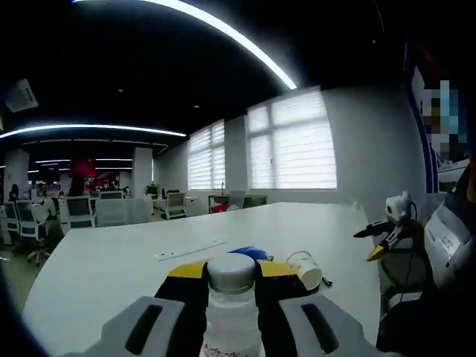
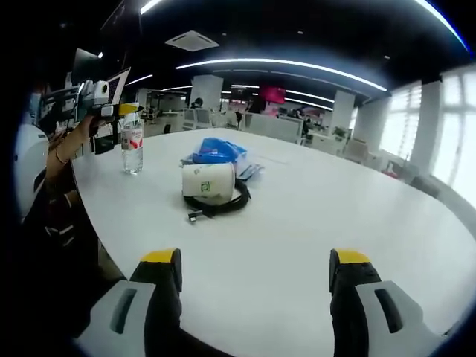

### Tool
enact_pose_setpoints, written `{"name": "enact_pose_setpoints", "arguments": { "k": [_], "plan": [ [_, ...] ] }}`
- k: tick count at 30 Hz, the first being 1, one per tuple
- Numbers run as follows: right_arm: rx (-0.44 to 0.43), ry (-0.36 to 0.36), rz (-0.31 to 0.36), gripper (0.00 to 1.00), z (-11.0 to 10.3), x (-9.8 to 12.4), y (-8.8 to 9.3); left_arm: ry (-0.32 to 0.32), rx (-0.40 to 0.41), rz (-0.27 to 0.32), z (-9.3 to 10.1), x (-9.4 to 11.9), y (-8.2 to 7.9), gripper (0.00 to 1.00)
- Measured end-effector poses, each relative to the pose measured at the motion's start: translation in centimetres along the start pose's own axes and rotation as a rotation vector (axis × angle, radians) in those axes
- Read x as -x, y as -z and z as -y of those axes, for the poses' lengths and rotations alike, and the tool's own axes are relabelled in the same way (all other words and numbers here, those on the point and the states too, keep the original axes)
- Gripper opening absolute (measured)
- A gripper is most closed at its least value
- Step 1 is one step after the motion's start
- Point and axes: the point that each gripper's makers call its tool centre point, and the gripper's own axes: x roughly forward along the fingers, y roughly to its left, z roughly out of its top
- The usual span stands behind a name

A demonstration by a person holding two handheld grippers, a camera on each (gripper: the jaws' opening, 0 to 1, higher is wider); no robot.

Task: Arrange the tabletop items into an orderly group along one side of the table until the central work area is clear of visible clutter.

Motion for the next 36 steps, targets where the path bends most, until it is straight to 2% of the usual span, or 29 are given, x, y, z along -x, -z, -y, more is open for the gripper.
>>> {"name": "enact_pose_setpoints", "arguments": {
  "k": [3, 7, 14, 20, 24, 26, 29, 34, 36],
  "plan": [
    [-0.003, 0.001, 0.000, 0.78, 0.1, 0.0, 0.1, -0.062, 0.014, 0.001, -0.2, -0.1, 0.0, 0.21],
    [-0.010, 0.002, 0.003, 0.78, 0.3, 0.1, 0.2, -0.148, -0.021, -0.002, -0.3, -0.5, -0.2, 0.21],
    [-0.020, -0.006, 0.009, 0.78, 0.4, 0.1, 0.6, -0.234, 0.007, -0.009, -0.8, -1.4, -0.3, 0.21],
    [-0.034, -0.010, 0.017, 0.78, 0.9, 0.0, 0.8, -0.328, 0.026, 0.009, -2.2, -1.7, -0.4, 0.21],
    [-0.041, -0.008, 0.015, 0.78, 1.3, -0.2, 1.0, -0.420, -0.011, -0.007, -3.9, -1.7, -0.7, 0.21],
    [-0.045, -0.009, 0.019, 0.78, 1.4, -0.3, 0.9, -0.439, -0.029, -0.013, -4.4, -1.8, -1.0, 0.21],
    [-0.047, -0.016, 0.022, 0.78, 1.3, -0.6, 1.0, -0.464, -0.029, -0.013, -5.7, -1.8, -1.5, 0.21],
    [-0.058, -0.015, 0.023, 0.78, 1.2, -0.9, 1.0, -0.507, 0.017, -0.001, -8.5, -1.5, -2.4, 0.21],
    [-0.062, -0.019, 0.023, 0.78, 1.1, -1.0, 0.9, -0.541, 0.024, -0.006, -9.6, -1.4, -2.6, 0.21]
  ]
}}
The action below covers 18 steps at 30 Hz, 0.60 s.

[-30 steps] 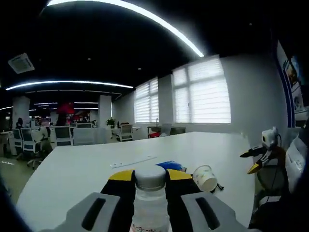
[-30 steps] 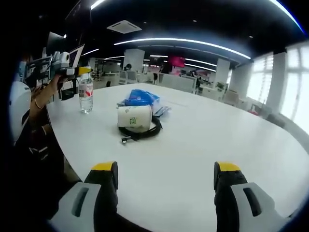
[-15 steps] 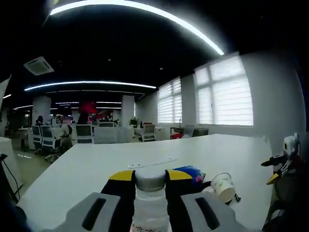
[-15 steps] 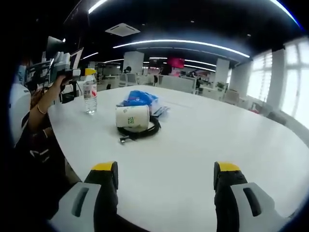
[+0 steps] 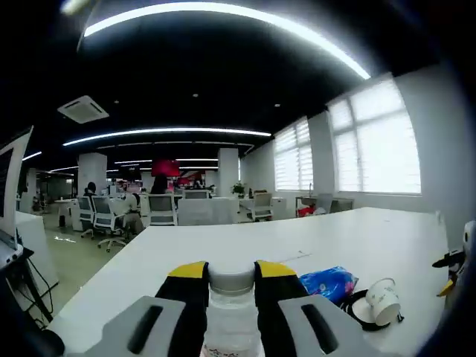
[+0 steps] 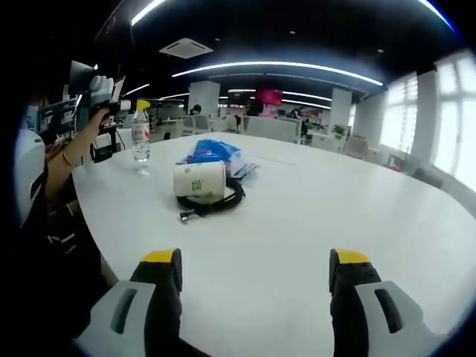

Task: Arrange the tabletop items into an orderly group along one side of the table until the central work area is clear of visible clutter.

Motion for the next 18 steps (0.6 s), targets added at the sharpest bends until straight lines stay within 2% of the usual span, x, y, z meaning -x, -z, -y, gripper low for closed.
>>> {"name": "enact_pose_setpoints", "arguments": {
  "k": [5, 12, 18],
  "plan": [
    [0.010, 0.013, 0.000, 0.78, 0.0, 0.0, -0.2, -0.110, -0.055, -0.026, -2.0, -0.9, -0.1, 0.21],
    [0.019, 0.021, -0.001, 0.79, 0.2, 0.1, -0.2, -0.144, 0.000, -0.025, -3.4, -2.1, -0.1, 0.21],
    [0.023, 0.025, -0.006, 0.81, 0.2, 0.1, -0.2, -0.168, -0.024, -0.038, -3.5, -3.4, 0.7, 0.21]
  ]
}}
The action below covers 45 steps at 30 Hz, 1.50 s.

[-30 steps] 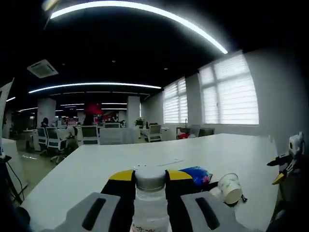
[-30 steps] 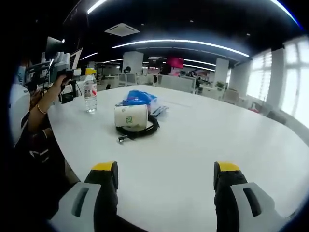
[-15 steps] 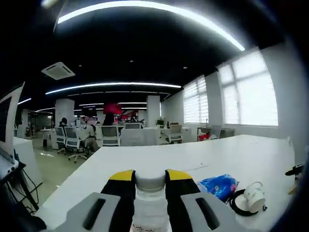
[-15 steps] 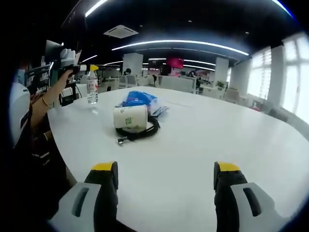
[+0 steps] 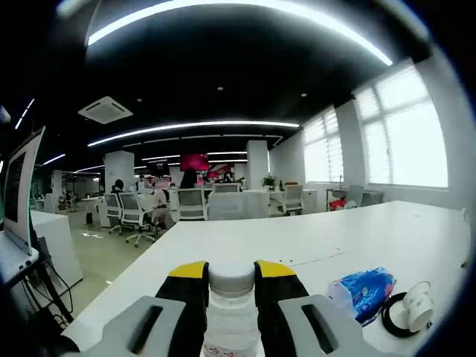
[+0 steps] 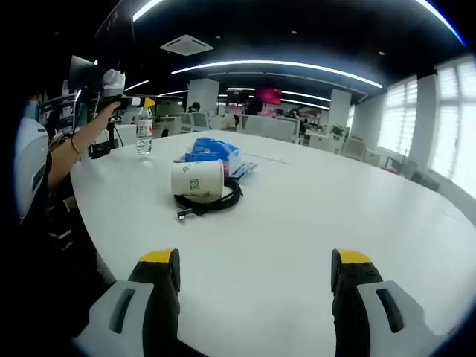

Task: Arrange the tabletop items into an orderly group along one side of the table until the central work area is clear of visible clutter.

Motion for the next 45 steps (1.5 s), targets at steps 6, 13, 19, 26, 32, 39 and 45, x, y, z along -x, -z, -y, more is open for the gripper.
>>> {"name": "enact_pose_setpoints", "arguments": {
  "k": [6, 13, 19, 26, 32, 39, 45],
  "plan": [
    [-0.002, 0.000, 0.010, 0.82, -0.2, 0.3, -0.3, -0.045, 0.021, -0.008, -0.5, -1.4, 0.3, 0.21],
    [-0.020, -0.001, -0.002, 0.82, -0.5, 0.3, 0.2, -0.041, 0.061, -0.024, -0.2, -2.5, 0.5, 0.21],
    [-0.024, 0.017, -0.002, 0.82, 0.0, 0.6, 0.3, -0.050, 0.025, -0.047, 0.5, -3.2, 0.7, 0.21],
    [-0.022, 0.023, -0.009, 0.82, 0.2, 0.6, 0.4, -0.069, -0.018, -0.051, 0.9, -3.5, 0.7, 0.21],
    [-0.021, 0.020, -0.006, 0.82, 0.2, 0.4, 0.3, -0.111, 0.017, -0.104, 0.7, -3.7, 0.8, 0.21],
    [-0.025, 0.021, -0.002, 0.81, 0.4, 0.3, 0.4, -0.151, -0.020, -0.106, 1.1, -3.5, 0.9, 0.21],
    [-0.025, 0.015, 0.003, 0.82, 0.5, 0.4, 0.5, -0.186, -0.034, -0.105, 0.9, -3.0, 0.9, 0.22]
  ]
}}
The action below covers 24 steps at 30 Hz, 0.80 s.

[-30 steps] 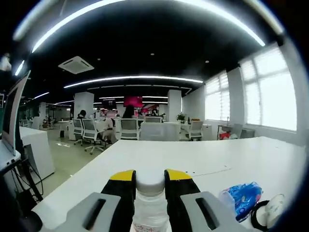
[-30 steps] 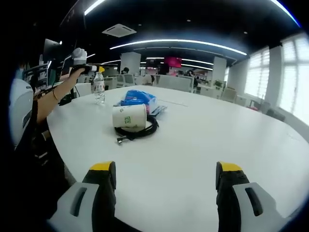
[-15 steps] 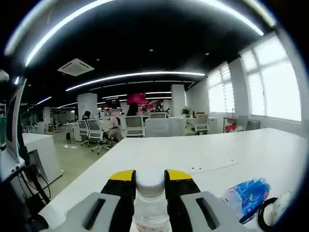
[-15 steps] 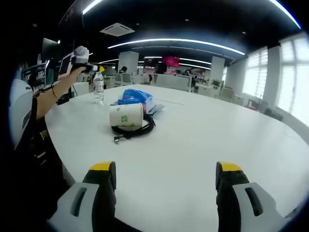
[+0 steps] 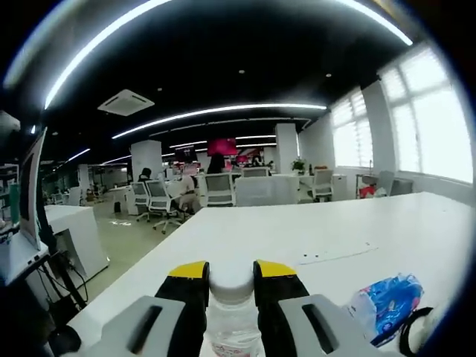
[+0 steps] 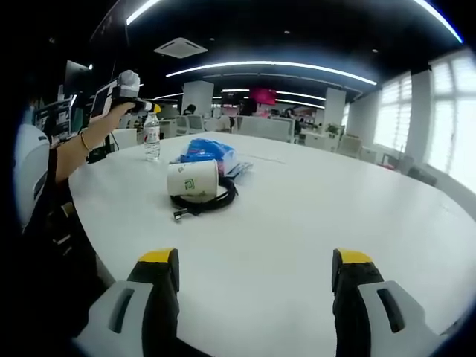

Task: Arrange the tabletop items into an orderly group along one side of the table until the central work area is clear of visible clutter.

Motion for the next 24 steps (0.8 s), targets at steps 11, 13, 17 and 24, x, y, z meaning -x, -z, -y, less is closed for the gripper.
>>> {"name": "enact_pose_setpoints", "arguments": {
  "k": [11, 13, 17, 24],
  "plan": [
    [0.011, -0.020, -0.004, 0.82, -0.2, -0.2, 0.4, -0.028, -0.040, 0.021, -0.2, 0.2, -0.1, 0.22],
    [0.013, -0.021, -0.007, 0.82, -0.2, -0.2, 0.5, -0.024, -0.048, 0.028, -0.2, 0.3, -0.2, 0.22],
    [0.008, -0.013, -0.010, 0.82, 0.1, 0.0, 0.7, -0.022, -0.103, 0.025, -0.3, 0.5, -0.2, 0.27],
    [0.008, -0.015, -0.024, 0.83, 0.1, 0.1, 1.1, 0.026, -0.086, 0.030, -0.1, 1.0, -0.8, 0.42]
  ]
}}
